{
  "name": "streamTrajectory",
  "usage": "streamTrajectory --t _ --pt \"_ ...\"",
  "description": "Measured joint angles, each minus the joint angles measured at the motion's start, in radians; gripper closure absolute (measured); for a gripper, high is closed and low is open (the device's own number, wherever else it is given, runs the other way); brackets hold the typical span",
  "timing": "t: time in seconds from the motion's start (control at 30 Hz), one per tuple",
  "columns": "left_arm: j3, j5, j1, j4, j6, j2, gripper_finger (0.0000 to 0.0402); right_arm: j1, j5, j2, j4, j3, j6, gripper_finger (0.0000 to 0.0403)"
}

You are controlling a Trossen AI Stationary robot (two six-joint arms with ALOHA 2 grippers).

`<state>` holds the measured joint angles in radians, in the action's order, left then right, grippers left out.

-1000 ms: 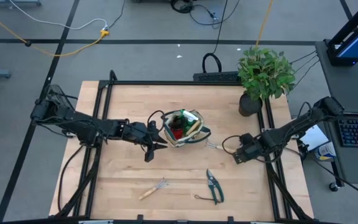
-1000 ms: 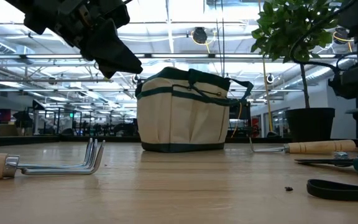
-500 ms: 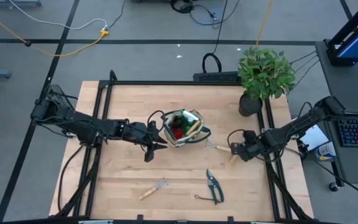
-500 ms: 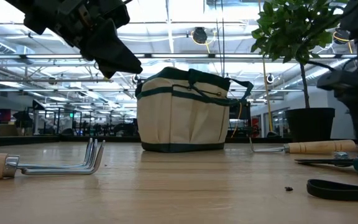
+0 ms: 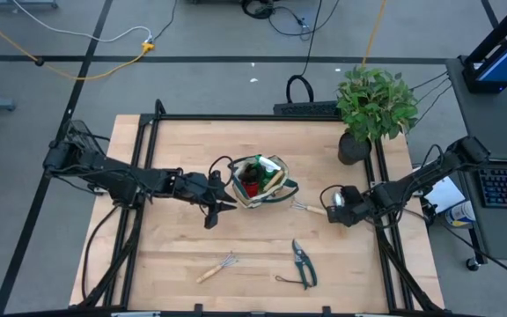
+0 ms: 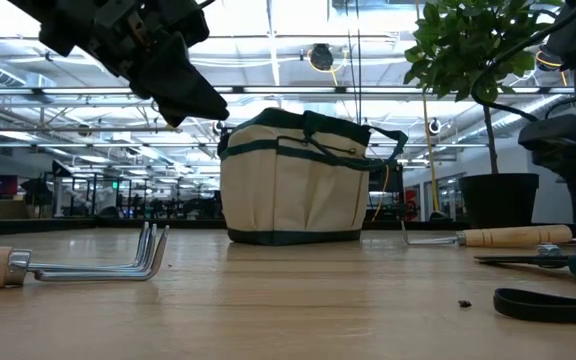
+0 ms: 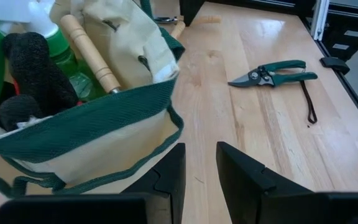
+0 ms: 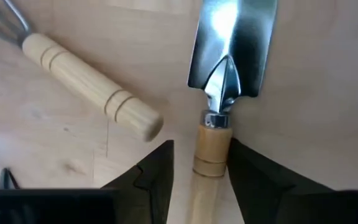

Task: Pick & Place Garden tools in Gardening bag
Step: Put the brown trowel into the green gardening bag

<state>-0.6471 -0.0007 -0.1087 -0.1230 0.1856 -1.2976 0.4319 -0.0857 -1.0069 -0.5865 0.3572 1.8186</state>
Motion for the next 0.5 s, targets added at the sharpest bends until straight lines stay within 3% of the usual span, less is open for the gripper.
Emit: streamTrajectory --t 0.17,0.37,0.5 --pt "0.0 0.0 0.01 0.001 -0.029 0.0 0.0309 0.0 -0.005 -0.001 -0.025 -0.001 -0.093 0.0283" --pt "0.0 -0.001 0.01 -0.006 -0.135 0.0 0.0309 0.0 -0.018 -0.001 -0.038 -0.002 -0.174 0.0348" --pt "0.0 -0.001 0.01 -0.015 -0.154 0.027 0.0309 0.0 -0.042 -0.001 -0.042 -0.002 -0.208 0.0349"
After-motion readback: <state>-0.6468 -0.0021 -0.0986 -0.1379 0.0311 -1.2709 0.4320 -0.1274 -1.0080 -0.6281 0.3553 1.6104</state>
